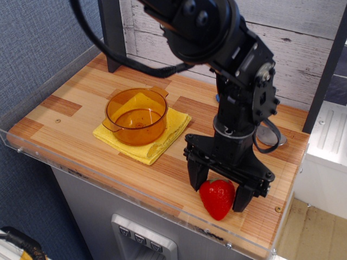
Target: Move strawberry from edge of the table to behind the orange colour bowl
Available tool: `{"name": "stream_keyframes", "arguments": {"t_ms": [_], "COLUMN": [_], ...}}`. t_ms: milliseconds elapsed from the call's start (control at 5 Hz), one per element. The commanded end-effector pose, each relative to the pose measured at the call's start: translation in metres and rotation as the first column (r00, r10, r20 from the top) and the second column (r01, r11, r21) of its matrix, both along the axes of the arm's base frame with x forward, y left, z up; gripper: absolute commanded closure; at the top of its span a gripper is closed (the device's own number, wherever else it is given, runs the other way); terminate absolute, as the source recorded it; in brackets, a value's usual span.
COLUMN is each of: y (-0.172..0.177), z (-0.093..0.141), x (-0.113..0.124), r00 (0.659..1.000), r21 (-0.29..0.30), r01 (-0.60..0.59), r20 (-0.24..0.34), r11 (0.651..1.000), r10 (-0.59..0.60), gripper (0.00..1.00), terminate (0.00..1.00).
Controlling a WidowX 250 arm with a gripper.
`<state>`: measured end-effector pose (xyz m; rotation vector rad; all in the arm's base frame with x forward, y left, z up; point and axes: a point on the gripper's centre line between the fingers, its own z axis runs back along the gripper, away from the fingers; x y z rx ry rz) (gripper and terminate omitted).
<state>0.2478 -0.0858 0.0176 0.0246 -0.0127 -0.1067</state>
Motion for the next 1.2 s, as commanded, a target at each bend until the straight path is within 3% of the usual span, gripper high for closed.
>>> {"name": "stream_keyframes", "arguments": {"t_ms": [0, 200, 600, 800, 1000], "y": [0.001, 0.001, 0.007, 0.019, 0.036], "z": [0.006, 0.012, 0.037, 0.058, 0.073], "x": [0.001, 0.0, 0.008, 0.019, 0.037], "r00": [0.999, 0.998, 0.994, 0.99, 0.978], "r21": [-0.011, -0.009, -0.015, -0.001, -0.021], "r01": [0.004, 0.003, -0.027, -0.089, -0.145], "r20": [0.034, 0.062, 0.105, 0.105, 0.151], "r11": [1.0, 1.0, 1.0, 0.996, 0.989], "r10": [-0.004, -0.003, 0.028, 0.089, 0.147], "gripper": [0.0, 1.0, 1.0, 1.0, 1.0], "terminate": [0.0, 0.0, 0.0, 0.0, 0.0]}}
